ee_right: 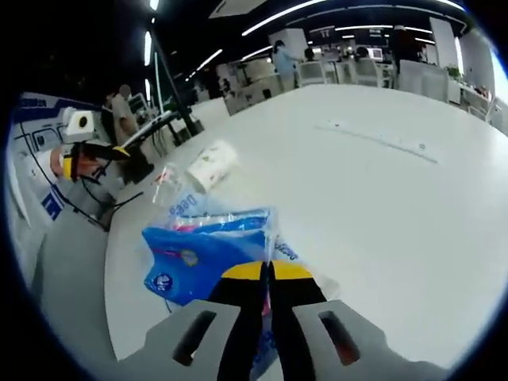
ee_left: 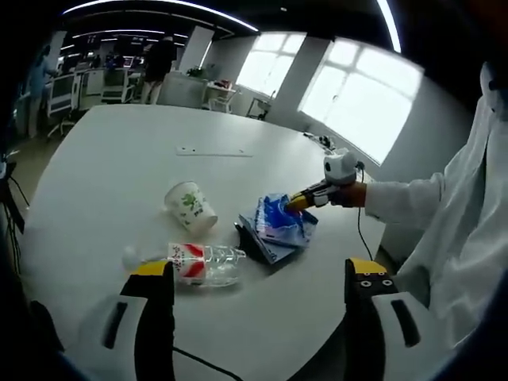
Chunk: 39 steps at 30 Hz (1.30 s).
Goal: Arrange the tabletop items into an orderly group along one side of the table until the central work area is clear of visible clutter.
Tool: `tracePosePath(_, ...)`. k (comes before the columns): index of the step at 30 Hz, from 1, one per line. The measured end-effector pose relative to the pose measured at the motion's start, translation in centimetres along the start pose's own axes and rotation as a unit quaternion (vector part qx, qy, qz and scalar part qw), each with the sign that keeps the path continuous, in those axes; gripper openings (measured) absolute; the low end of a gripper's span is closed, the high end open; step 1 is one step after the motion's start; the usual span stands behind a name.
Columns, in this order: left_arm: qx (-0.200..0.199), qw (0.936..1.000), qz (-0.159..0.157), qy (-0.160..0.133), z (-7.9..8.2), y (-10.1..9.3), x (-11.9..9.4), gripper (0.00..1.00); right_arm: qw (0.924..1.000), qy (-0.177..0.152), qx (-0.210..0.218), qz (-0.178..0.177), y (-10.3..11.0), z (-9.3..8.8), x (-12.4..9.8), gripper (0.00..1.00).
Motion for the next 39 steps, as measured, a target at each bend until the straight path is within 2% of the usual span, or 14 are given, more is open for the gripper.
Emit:
tracePosePath(14, 0.018, 0.9993, -0.032, 0.009, 0.6, -1.6, 2.1, 0.87, 0.9969, -0.049, 0.062, 0.007, 1.0, 0.4, -1.9, 0.0)
tracePosePath(24, 0.027, 0.9979, -0.057, 0.01, 1.5, -2.8, 4.3, 0.85, 0.9943, -0.078, 0.073, 0.003, 1.7, 0.9, -3.2, 0.0)
tracePosePath(33, 0.035, 0.9962, -0.078, 0.018, 2.0, -3.9, 6.8, 0.78, 0.9906, -0.104, 0.088, -0.002, 2.7, 1.3, -4.3, 0.0)
tracePosePath(39, 0.035, 0.9968, -0.07, 0.018, 2.5, -4.3, 8.6, 0.66, 0.9883, -0.123, 0.089, -0.012, 3.2, 2.0, -5.1, 0.0)
Point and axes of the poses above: the point that each gripper's makers call its tool centre point, and the gripper's own axes: x roughly forward along the fingers, y roughly to its left, z roughly out of its top, the point moved 6 cm from there along -x, roughly backward along the fingers, and after that the axes turned 1 degree about x, right-handed, at the moved point
